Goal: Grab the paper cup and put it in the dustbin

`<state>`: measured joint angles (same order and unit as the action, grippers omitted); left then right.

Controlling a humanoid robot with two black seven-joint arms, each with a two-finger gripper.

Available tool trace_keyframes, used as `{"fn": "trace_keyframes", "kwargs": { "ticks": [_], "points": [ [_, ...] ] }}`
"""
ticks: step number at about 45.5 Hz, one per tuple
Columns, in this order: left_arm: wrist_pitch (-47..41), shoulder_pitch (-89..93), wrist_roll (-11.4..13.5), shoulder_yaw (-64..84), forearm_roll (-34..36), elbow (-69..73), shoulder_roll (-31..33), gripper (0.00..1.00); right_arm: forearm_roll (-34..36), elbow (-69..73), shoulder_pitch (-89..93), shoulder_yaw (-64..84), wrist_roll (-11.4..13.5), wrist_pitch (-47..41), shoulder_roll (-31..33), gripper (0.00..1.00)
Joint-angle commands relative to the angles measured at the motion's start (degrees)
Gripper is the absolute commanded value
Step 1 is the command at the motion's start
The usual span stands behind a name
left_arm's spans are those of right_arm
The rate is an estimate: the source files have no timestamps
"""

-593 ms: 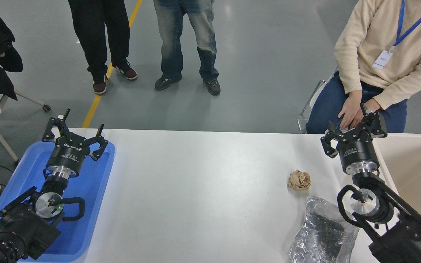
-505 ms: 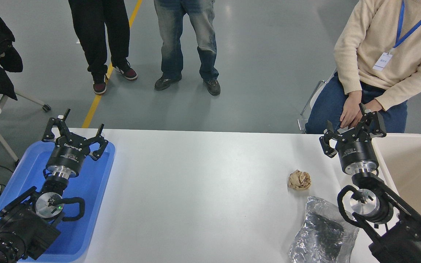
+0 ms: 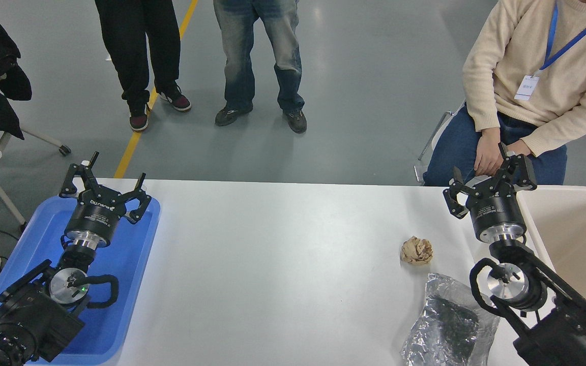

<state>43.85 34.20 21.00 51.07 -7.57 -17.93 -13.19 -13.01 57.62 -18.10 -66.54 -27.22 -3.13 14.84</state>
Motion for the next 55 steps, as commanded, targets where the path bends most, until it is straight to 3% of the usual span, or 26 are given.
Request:
{"fn": "trace_keyframes", "kwargs": {
  "ticks": [1,21,39,46,50,55],
  "points": [
    [0.01,-0.01,0.00,0.00,0.01,0.00,0.01,1.00,0.00,-0.14,-0.09,0.01,-0.02,0.14,0.01,1.00],
    [0.01,-0.01,0.09,0.00,-0.08,0.00,0.01,1.00,0.09,0.56,2.36,0.01,0.24,-0.21,5.02,1.00],
    [0.01,-0.01,0.09,0.00,-0.08,0.00,0.01,1.00,6.42,2.15,1.84,13.36,-0.29,1.02,18.37,1.00],
    [0.01,-0.01,0.09,0.00,0.01,0.00,0.01,1.00,6.50,2.24,-4.65,27.58,-0.29,0.05,26.89,1.00],
    [0.01,0.08,0.00,0.00,0.01,0.00,0.10,1.00,6.42,2.15,-16.59,47.25,-0.29,-0.74,33.23,1.00],
    [0.01,0.08,0.00,0.00,0.01,0.00,0.10,1.00,6.42,2.32,-29.69,66.51,-0.29,-0.83,34.99,1.00]
  ]
}}
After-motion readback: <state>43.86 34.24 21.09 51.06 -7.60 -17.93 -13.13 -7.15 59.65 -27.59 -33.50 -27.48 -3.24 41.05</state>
